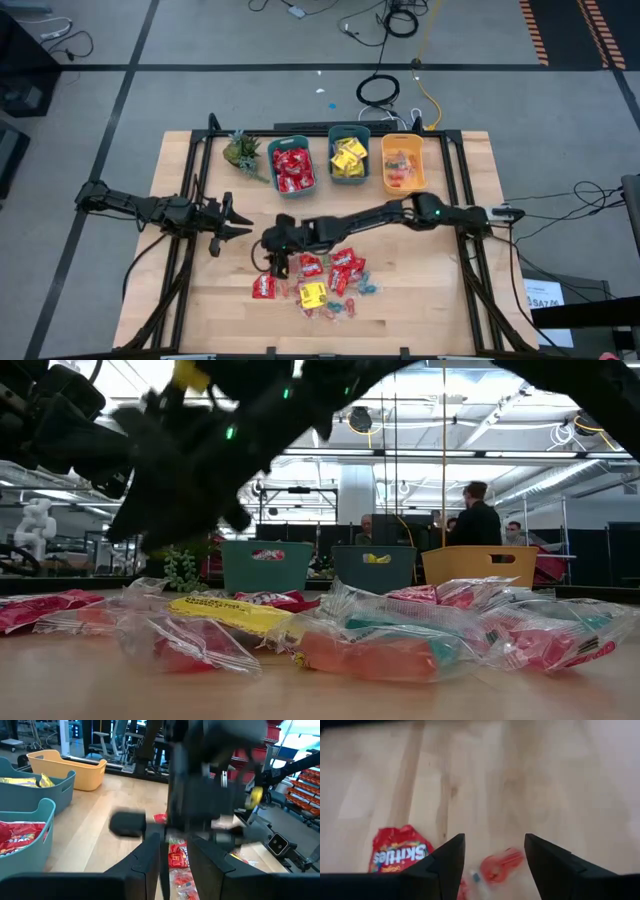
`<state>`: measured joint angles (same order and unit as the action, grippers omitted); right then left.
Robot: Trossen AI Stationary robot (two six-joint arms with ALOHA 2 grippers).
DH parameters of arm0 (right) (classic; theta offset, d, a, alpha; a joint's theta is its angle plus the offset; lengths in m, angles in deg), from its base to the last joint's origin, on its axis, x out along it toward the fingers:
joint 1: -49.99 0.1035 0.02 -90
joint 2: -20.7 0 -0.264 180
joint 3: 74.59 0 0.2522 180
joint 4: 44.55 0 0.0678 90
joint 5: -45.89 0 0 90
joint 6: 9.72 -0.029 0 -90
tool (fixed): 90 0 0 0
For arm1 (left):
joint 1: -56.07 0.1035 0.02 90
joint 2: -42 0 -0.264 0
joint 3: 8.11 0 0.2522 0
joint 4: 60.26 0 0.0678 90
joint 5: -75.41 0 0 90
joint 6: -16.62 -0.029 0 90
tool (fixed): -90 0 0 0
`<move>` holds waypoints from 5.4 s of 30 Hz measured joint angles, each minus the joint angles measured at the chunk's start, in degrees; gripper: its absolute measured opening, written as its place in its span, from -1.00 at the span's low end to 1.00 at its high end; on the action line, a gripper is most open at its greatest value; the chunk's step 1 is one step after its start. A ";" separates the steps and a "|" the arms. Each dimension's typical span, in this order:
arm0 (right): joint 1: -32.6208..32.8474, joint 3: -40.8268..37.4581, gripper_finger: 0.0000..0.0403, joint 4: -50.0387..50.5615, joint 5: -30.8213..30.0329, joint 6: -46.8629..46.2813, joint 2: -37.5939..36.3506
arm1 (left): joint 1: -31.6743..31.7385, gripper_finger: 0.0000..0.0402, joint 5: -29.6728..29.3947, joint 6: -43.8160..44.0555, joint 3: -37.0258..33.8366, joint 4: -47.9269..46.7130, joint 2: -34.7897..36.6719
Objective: Sort candy
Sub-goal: Put the red gummy candy into the yellow bin, then put the red candy into the green bin
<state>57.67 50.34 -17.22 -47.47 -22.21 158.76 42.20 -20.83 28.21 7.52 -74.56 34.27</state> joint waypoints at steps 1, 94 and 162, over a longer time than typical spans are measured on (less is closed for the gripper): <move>0.19 0.00 0.02 -0.77 -0.01 -0.57 1.20 | 0.00 -0.47 0.00 -0.01 0.00 -0.05 0.00; -35.31 -64.59 -0.18 21.55 -5.93 -35.23 -73.91 | 0.06 0.34 -7.16 10.55 0.02 5.50 -0.02; -10.23 -105.13 -0.99 -8.11 6.72 -18.39 -117.56 | -20.42 0.26 -0.67 44.04 56.59 -44.94 -86.37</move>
<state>47.44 -54.79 -25.34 -40.75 -40.60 41.21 21.78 -21.50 72.25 64.10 -119.49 -52.10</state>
